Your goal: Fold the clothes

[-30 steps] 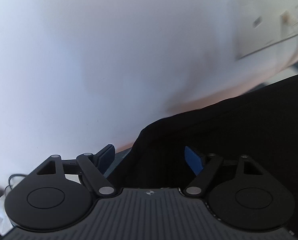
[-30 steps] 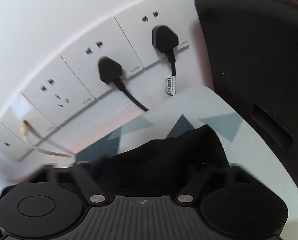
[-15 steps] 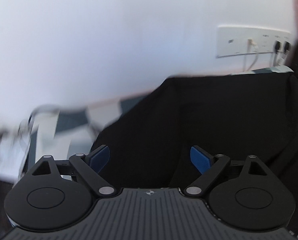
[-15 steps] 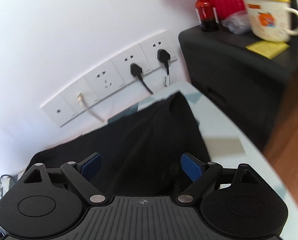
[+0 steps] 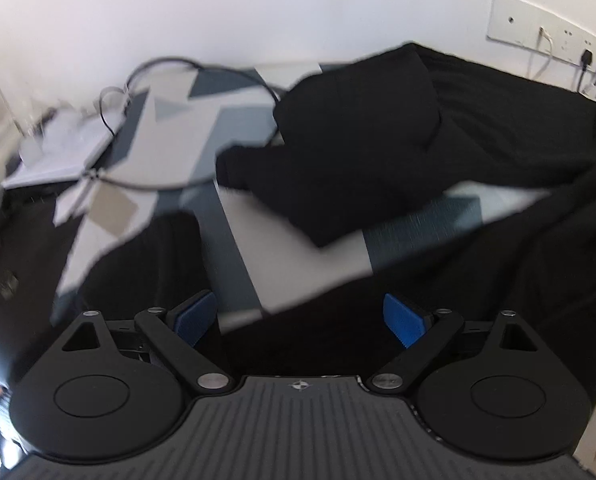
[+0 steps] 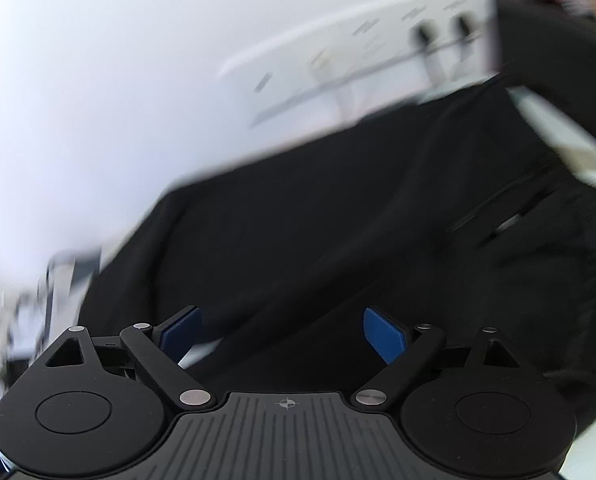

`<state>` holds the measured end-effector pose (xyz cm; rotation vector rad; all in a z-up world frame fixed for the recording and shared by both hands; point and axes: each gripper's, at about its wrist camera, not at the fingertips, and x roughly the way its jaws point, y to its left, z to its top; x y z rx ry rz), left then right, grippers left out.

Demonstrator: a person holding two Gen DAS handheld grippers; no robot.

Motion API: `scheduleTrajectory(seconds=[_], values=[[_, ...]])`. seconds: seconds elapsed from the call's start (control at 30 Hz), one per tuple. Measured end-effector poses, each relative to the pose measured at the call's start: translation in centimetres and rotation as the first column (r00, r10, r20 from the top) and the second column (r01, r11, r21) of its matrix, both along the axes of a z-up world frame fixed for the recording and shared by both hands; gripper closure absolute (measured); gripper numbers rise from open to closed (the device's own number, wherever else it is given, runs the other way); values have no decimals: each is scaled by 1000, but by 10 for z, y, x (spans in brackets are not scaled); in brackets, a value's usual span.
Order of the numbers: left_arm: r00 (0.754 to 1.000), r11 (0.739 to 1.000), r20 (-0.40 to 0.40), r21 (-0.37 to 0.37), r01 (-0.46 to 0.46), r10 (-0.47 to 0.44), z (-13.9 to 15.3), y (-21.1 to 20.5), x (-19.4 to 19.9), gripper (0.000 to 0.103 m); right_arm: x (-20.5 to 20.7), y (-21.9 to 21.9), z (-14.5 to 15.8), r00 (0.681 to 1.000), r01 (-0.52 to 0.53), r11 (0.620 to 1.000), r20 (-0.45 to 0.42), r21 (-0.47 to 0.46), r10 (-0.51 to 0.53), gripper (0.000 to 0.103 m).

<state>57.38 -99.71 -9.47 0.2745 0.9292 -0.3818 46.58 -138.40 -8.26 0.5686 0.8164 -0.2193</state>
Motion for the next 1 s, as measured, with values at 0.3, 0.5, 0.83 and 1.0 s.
scheduleTrajectory(seconds=[0.3, 0.5, 0.83, 1.0], values=[[995, 998, -97, -53, -17, 12, -26, 18, -3, 1, 45, 75, -44, 981, -91, 950, -190, -299, 34, 23], [992, 999, -123, -16, -28, 26, -28, 6, -3, 0, 36, 67, -57, 983, -137, 913, -169, -384, 76, 45], [974, 991, -185, 27, -131, 134, -24, -13, -22, 0, 23, 44, -60, 976, -200, 913, -156, -354, 154, 38], [962, 989, -231, 47, -137, 144, -24, -38, -33, 0, 6, 33, -63, 975, -212, 911, -140, -354, 172, 37]])
